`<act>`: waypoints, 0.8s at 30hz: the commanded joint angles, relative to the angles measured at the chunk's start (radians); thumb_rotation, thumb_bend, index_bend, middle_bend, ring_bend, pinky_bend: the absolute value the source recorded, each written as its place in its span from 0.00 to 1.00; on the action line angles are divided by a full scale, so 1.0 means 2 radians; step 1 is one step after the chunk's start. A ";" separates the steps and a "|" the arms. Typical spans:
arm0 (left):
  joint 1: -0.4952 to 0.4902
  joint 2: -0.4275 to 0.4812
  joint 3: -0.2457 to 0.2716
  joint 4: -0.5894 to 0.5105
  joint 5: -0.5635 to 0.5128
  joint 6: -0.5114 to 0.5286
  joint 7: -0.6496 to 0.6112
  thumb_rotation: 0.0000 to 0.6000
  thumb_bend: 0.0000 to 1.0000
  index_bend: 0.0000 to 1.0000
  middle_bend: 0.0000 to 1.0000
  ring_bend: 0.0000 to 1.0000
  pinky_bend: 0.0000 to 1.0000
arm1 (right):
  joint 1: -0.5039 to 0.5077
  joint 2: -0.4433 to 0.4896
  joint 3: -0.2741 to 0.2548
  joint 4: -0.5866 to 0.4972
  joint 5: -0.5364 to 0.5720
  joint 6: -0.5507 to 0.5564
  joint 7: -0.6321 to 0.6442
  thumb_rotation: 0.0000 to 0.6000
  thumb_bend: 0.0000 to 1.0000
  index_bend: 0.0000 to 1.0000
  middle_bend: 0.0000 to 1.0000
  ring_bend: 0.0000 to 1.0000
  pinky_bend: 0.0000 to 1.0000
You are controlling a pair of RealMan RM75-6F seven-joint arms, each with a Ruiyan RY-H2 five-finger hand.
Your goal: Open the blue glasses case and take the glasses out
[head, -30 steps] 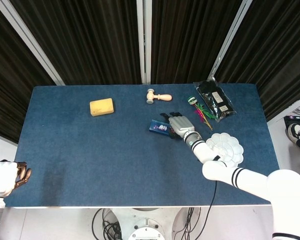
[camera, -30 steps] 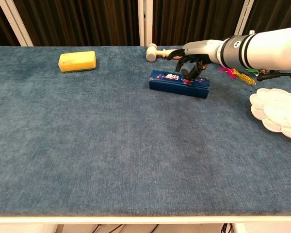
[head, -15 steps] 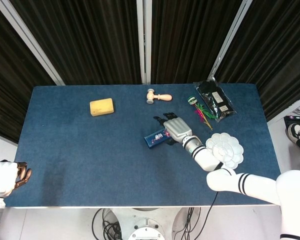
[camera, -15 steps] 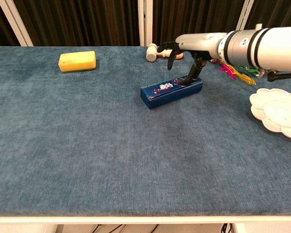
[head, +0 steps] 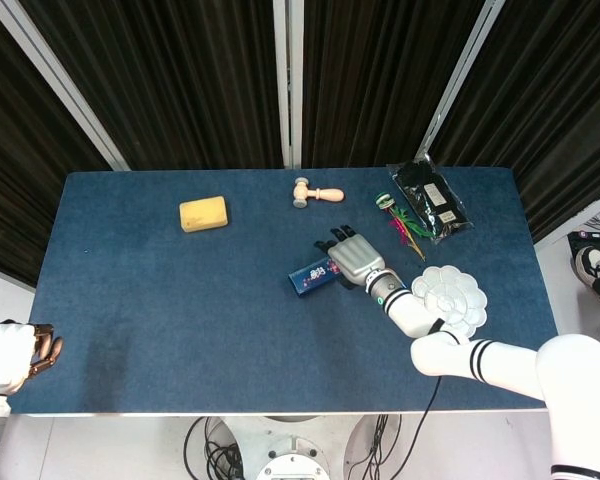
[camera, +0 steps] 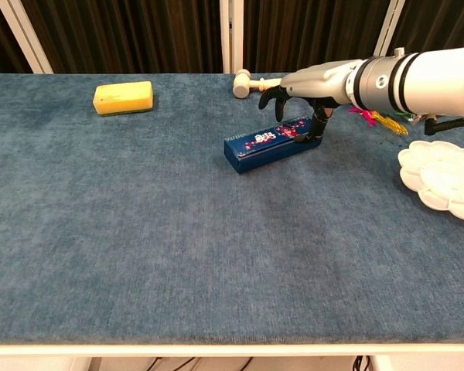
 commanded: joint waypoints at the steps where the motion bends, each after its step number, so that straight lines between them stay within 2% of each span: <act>1: 0.000 0.000 0.000 0.000 0.000 0.000 -0.001 1.00 0.39 0.85 0.99 0.85 0.66 | 0.002 -0.003 -0.002 0.002 0.001 0.001 -0.003 1.00 0.33 0.13 0.22 0.00 0.00; 8: 0.000 0.001 0.000 0.000 0.001 0.000 -0.002 1.00 0.39 0.85 0.99 0.85 0.66 | 0.006 -0.008 -0.006 0.008 0.011 0.004 -0.011 1.00 0.33 0.14 0.22 0.00 0.00; 19: 0.000 0.001 0.000 0.001 0.001 0.000 -0.003 1.00 0.39 0.85 0.99 0.85 0.66 | 0.013 -0.014 -0.010 0.015 0.024 0.002 -0.020 1.00 0.43 0.18 0.22 0.00 0.00; 24: 0.000 0.001 0.000 0.001 0.001 0.000 -0.004 1.00 0.39 0.85 0.99 0.85 0.66 | 0.015 -0.017 -0.013 0.015 0.025 0.003 -0.023 1.00 0.43 0.18 0.22 0.00 0.00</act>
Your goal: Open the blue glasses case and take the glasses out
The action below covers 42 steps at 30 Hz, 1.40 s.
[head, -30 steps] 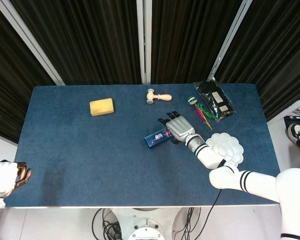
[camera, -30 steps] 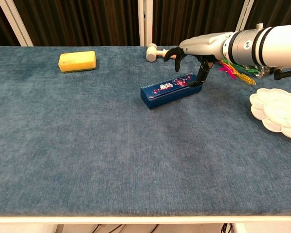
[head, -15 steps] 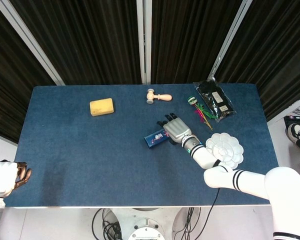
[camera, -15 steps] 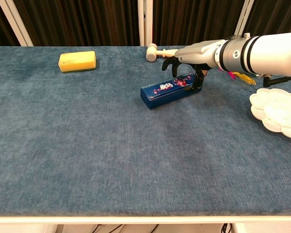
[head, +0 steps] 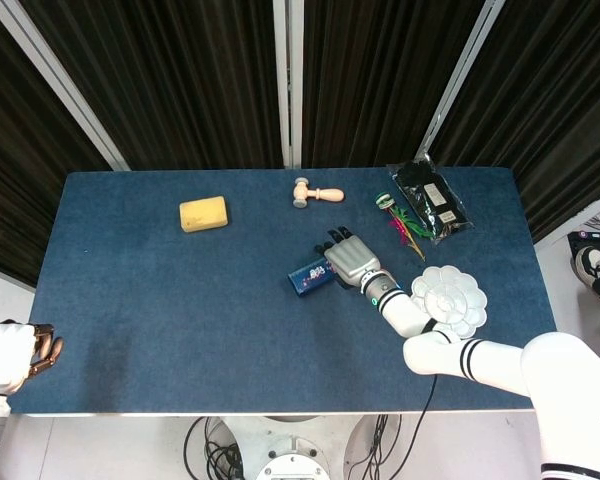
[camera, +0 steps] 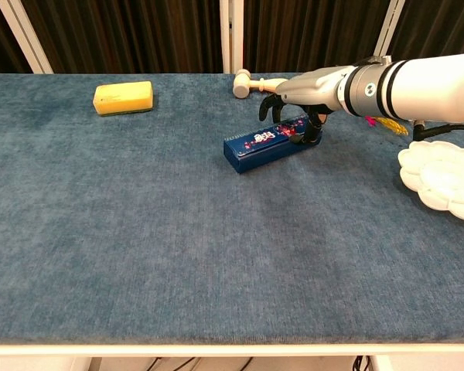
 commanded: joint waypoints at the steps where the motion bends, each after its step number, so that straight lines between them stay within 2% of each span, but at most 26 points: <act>1: 0.000 0.000 0.000 0.000 0.000 0.000 0.000 1.00 0.39 0.85 0.99 0.85 0.66 | 0.000 0.000 -0.001 -0.002 -0.001 0.002 0.000 1.00 0.43 0.18 0.22 0.00 0.00; 9: 0.000 0.000 0.000 0.000 0.000 0.000 -0.001 1.00 0.39 0.84 0.99 0.85 0.66 | 0.001 -0.003 -0.003 -0.001 0.002 0.004 -0.004 1.00 0.43 0.19 0.22 0.00 0.00; 13: 0.000 0.001 0.000 0.000 0.000 0.000 -0.001 1.00 0.39 0.85 0.99 0.85 0.66 | 0.004 -0.007 -0.003 0.004 0.007 0.001 -0.006 1.00 0.47 0.23 0.22 0.00 0.00; 16: 0.000 0.001 0.000 0.000 0.000 -0.001 -0.002 1.00 0.39 0.85 0.99 0.85 0.66 | 0.005 -0.007 -0.004 0.005 0.009 0.000 -0.007 1.00 0.52 0.28 0.23 0.00 0.00; 19: 0.000 0.001 0.000 0.000 0.000 -0.001 -0.003 1.00 0.39 0.85 0.99 0.85 0.66 | 0.005 -0.002 -0.008 0.000 0.012 -0.001 -0.010 1.00 0.62 0.32 0.23 0.00 0.00; 24: 0.000 0.001 0.001 0.000 0.000 -0.001 -0.003 1.00 0.39 0.84 0.99 0.85 0.66 | 0.004 0.029 -0.018 -0.037 0.029 -0.003 -0.017 1.00 0.73 0.37 0.24 0.00 0.00; 30: 0.000 0.002 0.001 -0.001 0.000 -0.001 -0.002 1.00 0.39 0.84 0.99 0.85 0.66 | 0.014 0.071 -0.027 -0.081 0.071 -0.024 -0.012 1.00 0.78 0.38 0.25 0.00 0.00; 35: 0.000 0.001 0.001 -0.002 -0.001 -0.001 0.000 1.00 0.39 0.85 0.99 0.85 0.66 | 0.038 0.058 -0.035 -0.058 0.111 -0.030 -0.018 1.00 0.76 0.38 0.25 0.00 0.00; 38: 0.000 0.001 0.001 -0.002 -0.001 -0.002 -0.001 1.00 0.39 0.85 0.99 0.85 0.66 | 0.048 0.038 -0.038 -0.035 0.123 -0.024 -0.022 1.00 0.66 0.36 0.25 0.00 0.00; 40: -0.001 0.002 0.001 -0.002 -0.001 -0.002 -0.001 1.00 0.39 0.85 0.99 0.85 0.66 | 0.052 0.026 -0.038 -0.022 0.125 -0.015 -0.026 1.00 0.59 0.28 0.24 0.00 0.00; 42: -0.001 0.002 0.001 -0.002 -0.001 -0.002 -0.002 1.00 0.39 0.85 0.99 0.85 0.66 | 0.055 0.013 -0.038 -0.009 0.126 -0.002 -0.031 1.00 0.49 0.16 0.21 0.00 0.00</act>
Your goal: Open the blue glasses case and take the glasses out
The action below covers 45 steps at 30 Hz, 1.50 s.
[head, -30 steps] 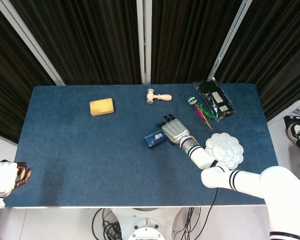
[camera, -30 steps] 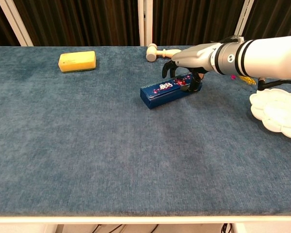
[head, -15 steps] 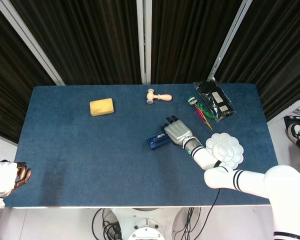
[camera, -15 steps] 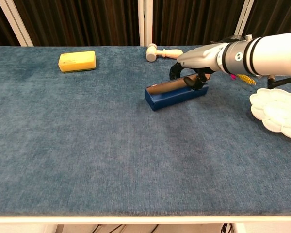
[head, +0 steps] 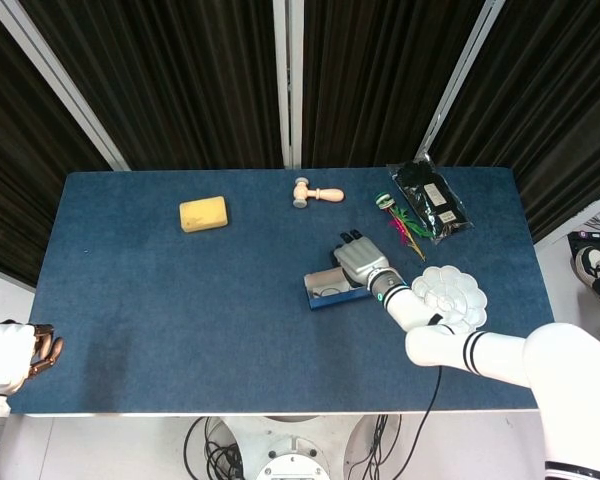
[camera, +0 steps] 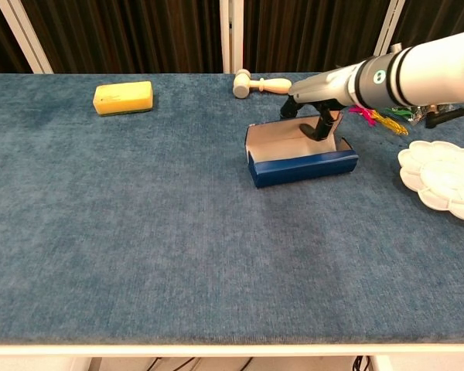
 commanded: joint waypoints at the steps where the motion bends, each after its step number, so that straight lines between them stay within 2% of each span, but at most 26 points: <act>1: 0.000 0.000 0.000 0.001 0.000 0.000 0.000 1.00 0.39 0.85 0.99 0.85 0.66 | 0.007 -0.021 0.000 0.021 0.005 0.024 -0.009 1.00 0.45 0.09 0.19 0.00 0.00; 4: 0.000 0.000 0.000 0.002 0.001 0.001 -0.002 1.00 0.39 0.85 0.99 0.85 0.66 | 0.002 -0.028 0.010 0.020 -0.009 0.051 -0.004 1.00 0.36 0.00 0.13 0.00 0.00; 10: 0.000 0.000 0.000 0.003 0.001 0.000 -0.003 1.00 0.39 0.85 0.99 0.85 0.66 | -0.036 0.014 0.021 -0.052 -0.086 0.090 0.034 1.00 0.21 0.00 0.10 0.00 0.00; 15: 0.000 0.000 0.001 0.002 0.002 0.002 -0.001 1.00 0.39 0.85 0.99 0.85 0.66 | -0.083 0.065 0.008 -0.122 -0.155 0.122 0.070 1.00 0.16 0.00 0.15 0.00 0.00; 19: 0.001 -0.001 0.000 0.001 0.002 0.003 0.001 1.00 0.39 0.85 0.99 0.85 0.66 | -0.111 0.098 -0.013 -0.150 -0.183 0.125 0.079 1.00 0.15 0.00 0.21 0.00 0.00; 23: 0.000 -0.001 0.000 0.000 0.001 0.002 0.002 1.00 0.39 0.85 0.99 0.85 0.66 | -0.133 0.112 -0.024 -0.147 -0.186 0.116 0.092 1.00 0.19 0.00 0.22 0.00 0.00; 28: 0.001 -0.001 0.000 -0.001 0.001 0.003 0.004 1.00 0.39 0.85 0.99 0.85 0.66 | -0.151 0.099 -0.023 -0.116 -0.195 0.089 0.126 1.00 0.32 0.00 0.24 0.00 0.00; 30: 0.001 -0.001 0.000 -0.001 0.000 0.002 0.004 1.00 0.39 0.85 0.99 0.85 0.66 | -0.158 0.093 -0.021 -0.107 -0.208 0.079 0.143 1.00 0.34 0.00 0.24 0.00 0.00; 39: 0.001 -0.001 0.000 -0.001 0.001 0.002 0.003 1.00 0.39 0.85 0.99 0.85 0.66 | -0.190 0.083 -0.012 -0.111 -0.298 0.077 0.212 1.00 0.40 0.00 0.24 0.00 0.00; 45: 0.001 -0.001 0.000 -0.001 0.000 0.001 0.003 1.00 0.39 0.85 0.99 0.85 0.66 | -0.195 0.074 -0.009 -0.127 -0.351 0.082 0.224 1.00 0.43 0.00 0.24 0.00 0.00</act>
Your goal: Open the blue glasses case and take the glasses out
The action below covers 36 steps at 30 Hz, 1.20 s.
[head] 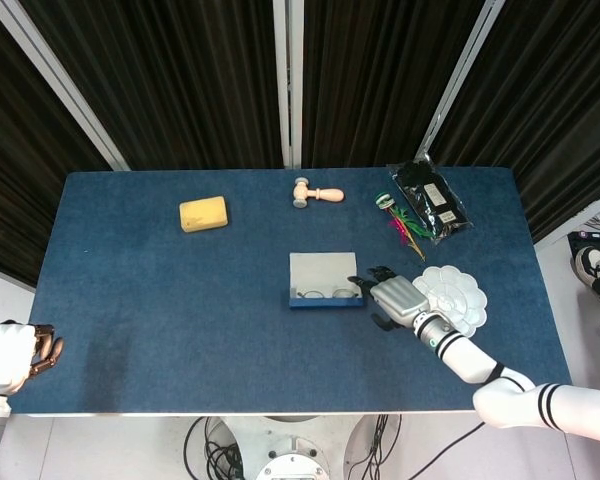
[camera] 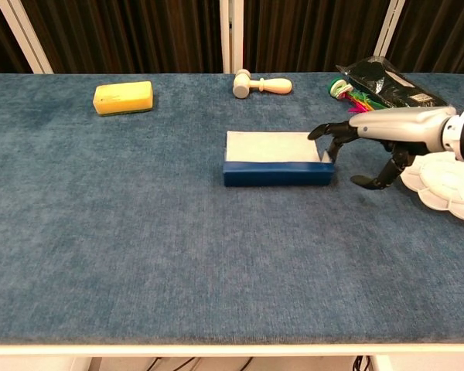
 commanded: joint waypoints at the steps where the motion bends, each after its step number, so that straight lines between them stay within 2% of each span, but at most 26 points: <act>1: 0.000 0.000 0.000 0.000 0.000 0.000 0.000 1.00 0.39 0.85 0.99 0.85 0.66 | -0.002 -0.010 0.006 -0.012 -0.029 0.003 0.007 1.00 0.43 0.00 0.23 0.00 0.00; 7: 0.000 0.000 0.000 0.000 0.000 0.001 0.000 1.00 0.39 0.85 0.99 0.85 0.66 | 0.011 -0.029 0.015 -0.030 -0.056 -0.006 -0.010 1.00 0.43 0.00 0.23 0.00 0.00; 12: 0.000 0.000 0.000 0.001 0.001 0.000 -0.003 1.00 0.39 0.85 0.99 0.85 0.66 | 0.012 -0.002 0.027 -0.074 -0.088 0.012 -0.006 1.00 0.46 0.00 0.27 0.00 0.00; 15: 0.000 0.000 0.000 0.000 0.001 0.000 -0.001 1.00 0.39 0.85 0.99 0.85 0.66 | 0.024 0.007 0.042 -0.082 -0.091 0.005 -0.004 1.00 0.51 0.00 0.28 0.00 0.00; 19: 0.000 0.000 0.000 -0.001 0.001 0.000 0.000 1.00 0.39 0.85 0.99 0.85 0.66 | 0.064 -0.018 0.068 -0.058 -0.055 -0.041 -0.027 1.00 0.60 0.00 0.27 0.00 0.00; 23: 0.000 0.000 0.000 0.000 -0.001 -0.001 -0.002 1.00 0.39 0.84 0.99 0.85 0.66 | 0.109 -0.070 0.087 -0.016 -0.008 -0.074 -0.072 1.00 0.63 0.00 0.25 0.00 0.00; 30: 0.000 0.001 0.000 0.001 0.000 -0.001 -0.005 1.00 0.39 0.84 0.99 0.85 0.66 | 0.166 -0.141 0.089 0.056 0.071 -0.092 -0.144 1.00 0.64 0.00 0.25 0.00 0.00; 36: 0.000 0.002 0.001 0.001 0.001 -0.002 -0.006 1.00 0.39 0.85 0.99 0.84 0.66 | 0.193 -0.166 0.083 0.094 0.126 -0.083 -0.186 1.00 0.66 0.00 0.26 0.00 0.00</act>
